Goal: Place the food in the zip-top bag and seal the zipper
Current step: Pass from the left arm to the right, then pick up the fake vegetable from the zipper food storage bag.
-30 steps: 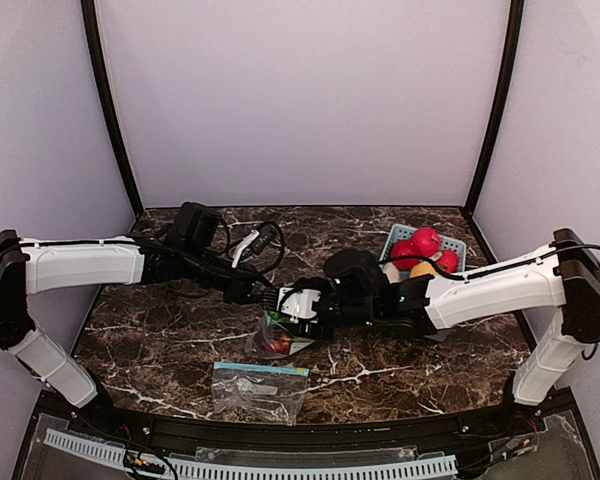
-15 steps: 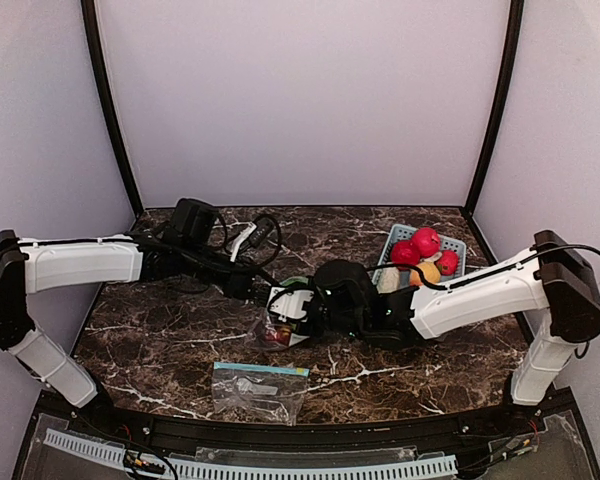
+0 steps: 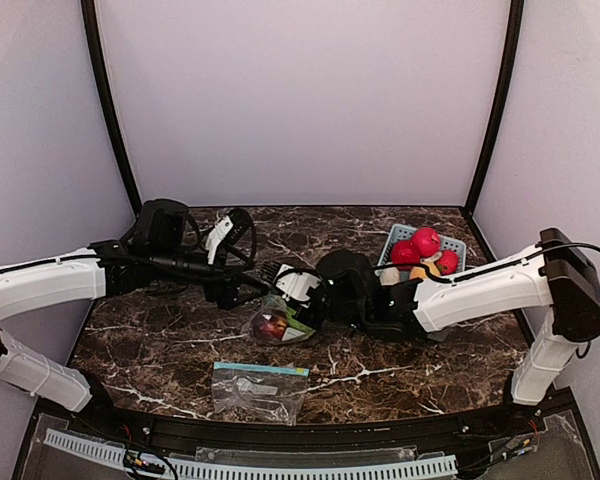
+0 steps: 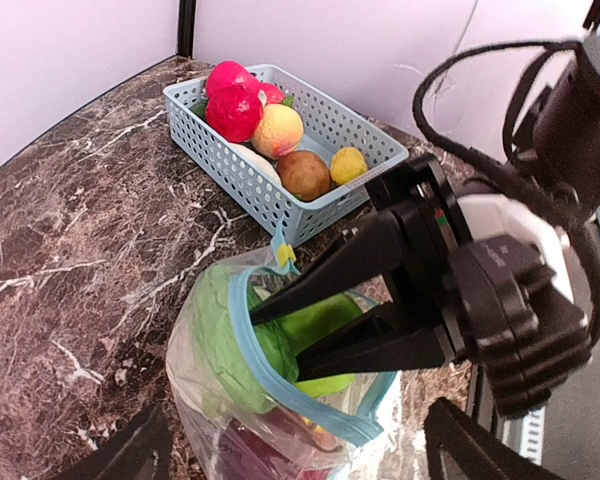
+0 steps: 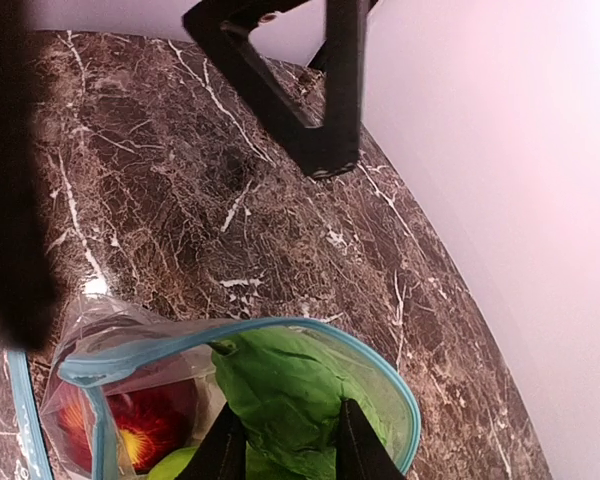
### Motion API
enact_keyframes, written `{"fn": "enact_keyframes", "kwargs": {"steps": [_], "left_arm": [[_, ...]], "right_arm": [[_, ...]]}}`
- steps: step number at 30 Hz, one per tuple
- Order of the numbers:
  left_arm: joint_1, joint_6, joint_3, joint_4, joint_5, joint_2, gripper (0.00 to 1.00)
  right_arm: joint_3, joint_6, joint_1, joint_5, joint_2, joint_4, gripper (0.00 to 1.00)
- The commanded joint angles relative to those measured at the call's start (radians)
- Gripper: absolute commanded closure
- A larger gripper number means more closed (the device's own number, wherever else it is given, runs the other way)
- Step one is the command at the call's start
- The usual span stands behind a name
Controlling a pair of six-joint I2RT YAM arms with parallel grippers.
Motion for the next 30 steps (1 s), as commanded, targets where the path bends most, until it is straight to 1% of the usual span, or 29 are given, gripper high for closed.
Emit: {"fn": "enact_keyframes", "kwargs": {"steps": [1,5,7,9,10,12,13,14,15,17,20,21,22,23,25,30], "left_arm": [[-0.037,0.079,-0.028,-0.04,-0.065,0.023,0.09],[-0.059,0.095,-0.027,-0.05,-0.077,0.068,0.08],[-0.064,0.096,-0.02,-0.049,-0.083,0.094,0.11],[-0.066,0.097,-0.004,-0.058,-0.086,0.121,0.2],[-0.066,0.098,0.0,-0.061,-0.087,0.127,0.32],[-0.066,0.098,0.007,-0.059,-0.102,0.14,0.45],[-0.065,0.097,0.008,-0.055,-0.113,0.145,0.47],[-0.066,0.095,0.006,-0.045,-0.117,0.146,0.52],[-0.065,0.09,0.005,-0.039,-0.121,0.149,0.55],[-0.066,0.08,0.005,-0.023,-0.121,0.156,0.68],[-0.066,0.063,0.003,-0.003,-0.118,0.161,0.77],[-0.066,0.057,0.003,0.0,-0.116,0.162,0.84],[-0.066,0.055,0.003,0.006,-0.114,0.164,0.87],[-0.065,0.049,0.003,0.007,-0.116,0.165,0.94],[-0.062,0.037,0.004,0.008,-0.128,0.17,0.99],[-0.042,0.02,0.005,0.006,-0.169,0.172,0.99]], "right_arm": [[0.032,0.135,-0.037,-0.041,-0.027,-0.053,0.82],[0.04,0.196,-0.067,-0.099,-0.036,-0.068,0.82],[0.044,0.218,-0.077,-0.117,-0.036,-0.073,0.82],[0.047,0.229,-0.084,-0.132,-0.035,-0.074,0.82],[0.049,0.233,-0.087,-0.136,-0.033,-0.073,0.82],[0.056,0.239,-0.092,-0.145,-0.032,-0.08,0.82],[0.057,0.242,-0.093,-0.15,-0.032,-0.081,0.82],[0.057,0.245,-0.093,-0.155,-0.033,-0.082,0.82],[0.058,0.249,-0.095,-0.159,-0.035,-0.084,0.82],[0.057,0.252,-0.099,-0.162,-0.037,-0.09,0.82],[0.052,0.256,-0.1,-0.167,-0.041,-0.102,0.82],[0.048,0.257,-0.101,-0.168,-0.044,-0.105,0.82],[0.045,0.26,-0.102,-0.168,-0.051,-0.107,0.82],[0.039,0.265,-0.105,-0.171,-0.056,-0.109,0.82],[0.028,0.276,-0.108,-0.179,-0.075,-0.113,0.82],[-0.01,0.309,-0.119,-0.209,-0.141,-0.128,0.82]]}}
